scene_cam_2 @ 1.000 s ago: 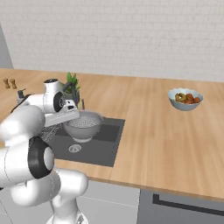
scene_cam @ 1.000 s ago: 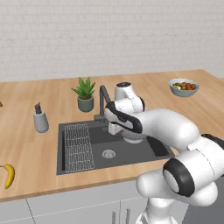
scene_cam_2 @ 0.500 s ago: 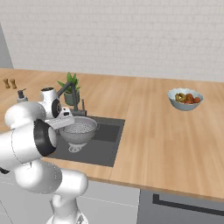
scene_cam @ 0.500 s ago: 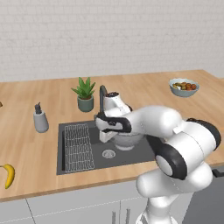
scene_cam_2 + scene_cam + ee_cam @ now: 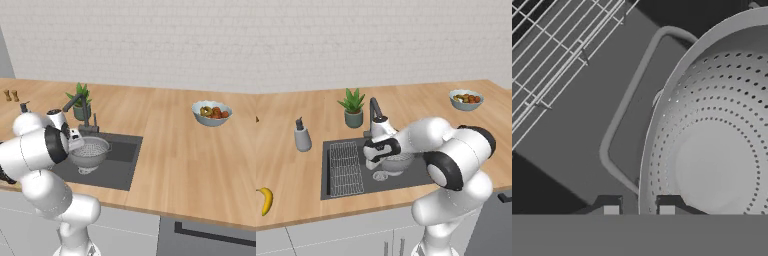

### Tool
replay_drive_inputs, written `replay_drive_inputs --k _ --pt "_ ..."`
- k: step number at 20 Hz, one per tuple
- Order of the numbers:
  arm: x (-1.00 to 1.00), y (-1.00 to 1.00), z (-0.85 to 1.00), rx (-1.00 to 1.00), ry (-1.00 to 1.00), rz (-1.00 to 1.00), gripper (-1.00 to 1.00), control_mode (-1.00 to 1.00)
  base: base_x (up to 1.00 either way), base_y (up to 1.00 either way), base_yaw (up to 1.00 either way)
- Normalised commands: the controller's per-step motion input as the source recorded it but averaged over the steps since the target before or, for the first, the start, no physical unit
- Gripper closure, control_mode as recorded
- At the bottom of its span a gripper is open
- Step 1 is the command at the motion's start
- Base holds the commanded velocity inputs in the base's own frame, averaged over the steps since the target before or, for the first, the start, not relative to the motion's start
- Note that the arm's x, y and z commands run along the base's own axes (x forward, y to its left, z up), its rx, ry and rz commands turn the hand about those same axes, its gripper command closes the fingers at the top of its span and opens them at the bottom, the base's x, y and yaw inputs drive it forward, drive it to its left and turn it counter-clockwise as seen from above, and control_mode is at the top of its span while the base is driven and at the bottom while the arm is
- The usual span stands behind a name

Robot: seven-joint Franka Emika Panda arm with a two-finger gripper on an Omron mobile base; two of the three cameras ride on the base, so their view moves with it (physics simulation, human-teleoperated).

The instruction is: Put the colander in the sink, put the banana in the colander, and turn on the sink faucet and pour water over the colander.

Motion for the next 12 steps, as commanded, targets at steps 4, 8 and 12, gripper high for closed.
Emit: replay_drive_inputs --k 4,8,12 --pt "0.29 0.17 -0.39 0.00 0.00 0.21 1.00 -1.00 0.00 0.00 0.00" --pt "0.18 0.13 -0.32 0.00 0.00 0.41 1.00 -1.00 0.00 0.00 0.00" --pt "0.07 0.03 -0.30 0.01 0.00 0.51 1.00 -1.00 0.00 0.00 0.00"
